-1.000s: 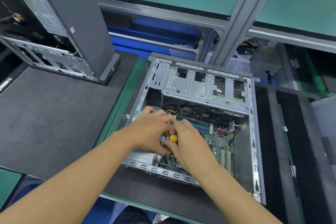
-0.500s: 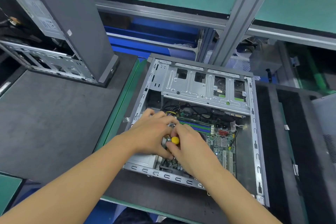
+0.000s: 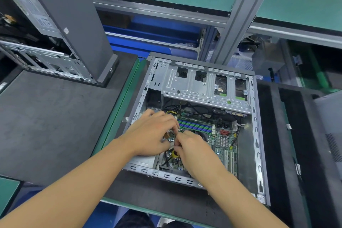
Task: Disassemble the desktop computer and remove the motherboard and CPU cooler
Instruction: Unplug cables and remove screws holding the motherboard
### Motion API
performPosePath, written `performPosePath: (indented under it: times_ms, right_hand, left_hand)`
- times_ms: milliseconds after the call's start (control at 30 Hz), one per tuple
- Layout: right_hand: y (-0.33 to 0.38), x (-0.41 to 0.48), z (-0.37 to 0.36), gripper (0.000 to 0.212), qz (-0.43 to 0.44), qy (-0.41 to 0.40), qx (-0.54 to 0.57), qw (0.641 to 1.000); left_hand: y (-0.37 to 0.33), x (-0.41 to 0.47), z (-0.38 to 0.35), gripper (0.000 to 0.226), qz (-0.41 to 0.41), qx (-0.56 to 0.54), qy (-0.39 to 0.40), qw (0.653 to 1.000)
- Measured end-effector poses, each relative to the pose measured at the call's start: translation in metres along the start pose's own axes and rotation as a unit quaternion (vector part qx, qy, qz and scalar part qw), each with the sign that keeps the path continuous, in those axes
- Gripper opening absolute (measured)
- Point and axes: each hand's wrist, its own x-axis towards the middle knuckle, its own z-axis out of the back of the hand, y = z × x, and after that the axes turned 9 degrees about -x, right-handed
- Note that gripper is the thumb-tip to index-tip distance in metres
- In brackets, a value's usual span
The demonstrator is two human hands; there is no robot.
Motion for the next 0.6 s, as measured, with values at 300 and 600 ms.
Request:
performPosePath:
  times_ms: [300,600]
  right_hand:
    - [-0.027,-0.009,0.044,0.013,-0.074,-0.054,0.065,0.994]
    - [-0.073,-0.021,0.092,0.013,-0.208,-0.209,0.237,0.926]
  left_hand:
    - [-0.001,-0.001,0.000,0.046,0.037,-0.110,-0.075,0.990]
    - [-0.013,0.015,0.007,0.063,0.084,-0.093,-0.009,0.992]
